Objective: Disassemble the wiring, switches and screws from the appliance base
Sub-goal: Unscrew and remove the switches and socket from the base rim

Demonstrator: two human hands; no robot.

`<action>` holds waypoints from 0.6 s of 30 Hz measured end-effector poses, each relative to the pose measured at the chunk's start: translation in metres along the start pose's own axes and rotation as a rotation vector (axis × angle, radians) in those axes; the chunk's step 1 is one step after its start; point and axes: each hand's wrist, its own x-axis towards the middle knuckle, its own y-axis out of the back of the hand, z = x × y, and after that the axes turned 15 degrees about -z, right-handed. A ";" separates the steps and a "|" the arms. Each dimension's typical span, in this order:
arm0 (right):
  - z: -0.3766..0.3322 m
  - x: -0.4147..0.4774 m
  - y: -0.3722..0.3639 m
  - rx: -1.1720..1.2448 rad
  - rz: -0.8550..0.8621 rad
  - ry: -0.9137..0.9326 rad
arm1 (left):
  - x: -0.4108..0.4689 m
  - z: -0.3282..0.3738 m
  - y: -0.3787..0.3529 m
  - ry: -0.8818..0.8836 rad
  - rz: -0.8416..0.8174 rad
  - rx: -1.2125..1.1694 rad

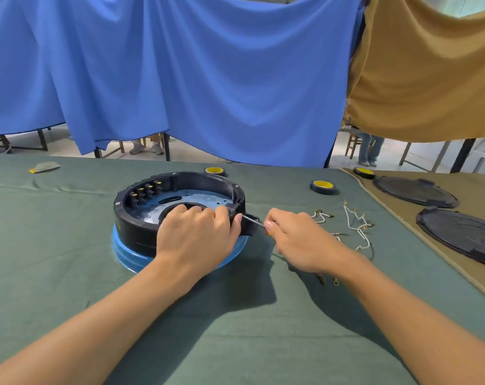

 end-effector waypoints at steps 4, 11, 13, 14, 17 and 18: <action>-0.009 0.004 -0.013 0.080 0.055 -0.052 | 0.003 -0.005 -0.011 -0.046 0.096 0.030; -0.014 0.008 -0.027 0.191 0.073 -0.144 | 0.002 -0.007 -0.022 -0.054 0.206 0.011; -0.014 0.010 -0.029 0.211 0.085 -0.148 | 0.002 -0.007 -0.024 -0.055 0.220 0.014; -0.015 0.011 -0.030 0.208 0.089 -0.150 | 0.002 -0.008 -0.024 -0.056 0.228 0.014; -0.016 0.012 -0.033 0.170 0.107 -0.151 | 0.002 -0.009 -0.025 -0.063 0.239 0.013; -0.017 0.012 -0.034 0.157 0.116 -0.152 | 0.002 -0.009 -0.025 -0.066 0.238 0.016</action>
